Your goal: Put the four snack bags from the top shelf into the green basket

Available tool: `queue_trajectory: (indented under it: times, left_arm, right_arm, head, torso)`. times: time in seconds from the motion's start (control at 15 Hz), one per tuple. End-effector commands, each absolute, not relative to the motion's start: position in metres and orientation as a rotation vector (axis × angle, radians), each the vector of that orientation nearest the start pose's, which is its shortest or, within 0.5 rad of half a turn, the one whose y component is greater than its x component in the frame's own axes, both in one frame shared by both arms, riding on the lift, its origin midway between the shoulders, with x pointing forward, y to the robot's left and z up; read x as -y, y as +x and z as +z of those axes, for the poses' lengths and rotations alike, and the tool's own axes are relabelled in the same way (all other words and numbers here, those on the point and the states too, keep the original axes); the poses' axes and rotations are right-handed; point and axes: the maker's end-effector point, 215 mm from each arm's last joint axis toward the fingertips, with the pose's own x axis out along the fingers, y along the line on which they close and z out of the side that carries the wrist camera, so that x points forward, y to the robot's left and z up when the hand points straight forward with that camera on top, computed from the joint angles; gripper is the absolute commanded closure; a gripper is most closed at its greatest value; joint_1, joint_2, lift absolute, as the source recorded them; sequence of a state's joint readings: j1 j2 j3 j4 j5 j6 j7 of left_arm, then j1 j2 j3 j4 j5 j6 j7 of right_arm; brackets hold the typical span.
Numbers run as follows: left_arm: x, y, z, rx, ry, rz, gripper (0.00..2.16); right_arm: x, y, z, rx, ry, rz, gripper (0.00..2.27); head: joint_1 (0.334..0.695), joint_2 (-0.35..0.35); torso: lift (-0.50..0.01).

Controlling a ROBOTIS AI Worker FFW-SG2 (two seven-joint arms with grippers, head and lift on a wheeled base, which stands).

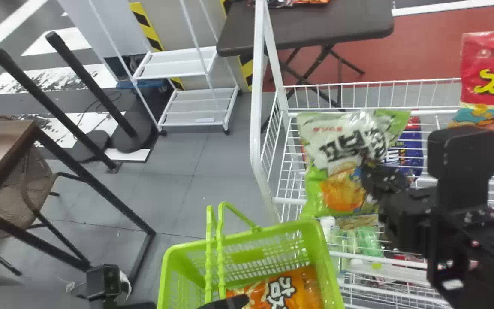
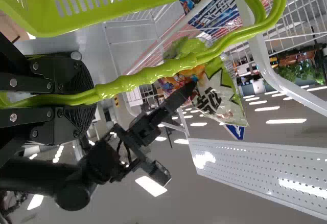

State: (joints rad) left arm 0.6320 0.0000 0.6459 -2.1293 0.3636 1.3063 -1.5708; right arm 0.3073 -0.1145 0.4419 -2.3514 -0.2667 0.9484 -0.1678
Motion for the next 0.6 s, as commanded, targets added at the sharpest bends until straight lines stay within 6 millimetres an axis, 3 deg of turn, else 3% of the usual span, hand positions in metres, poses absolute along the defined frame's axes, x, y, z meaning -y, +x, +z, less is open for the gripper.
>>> queue_trajectory:
  times: [0.0,0.2,0.53]
  left_arm:
    - [-0.221,0.191,-0.376,-0.652,-1.163,-0.894,2.15]
    - [-0.215,0.192,-0.375,-0.655,-1.167,-0.912,2.15]
    - [-0.211,0.191,-0.374,-0.658,-1.165,-0.920,2.15]
  right_arm:
    - [-0.042,0.345,-0.384,-0.660,0.087,0.577,2.25]
    - [-0.087,0.310,-0.403,-0.744,0.079,0.697,2.25]
    - [-0.138,0.282,-0.429,-0.809,0.119,0.794,2.25]
  head:
    - [0.695,0.350]
    - [0.695,0.350]
    - [0.695,0.350]
  torso:
    - [-0.001]
    - [-0.001]
    - [-0.001]
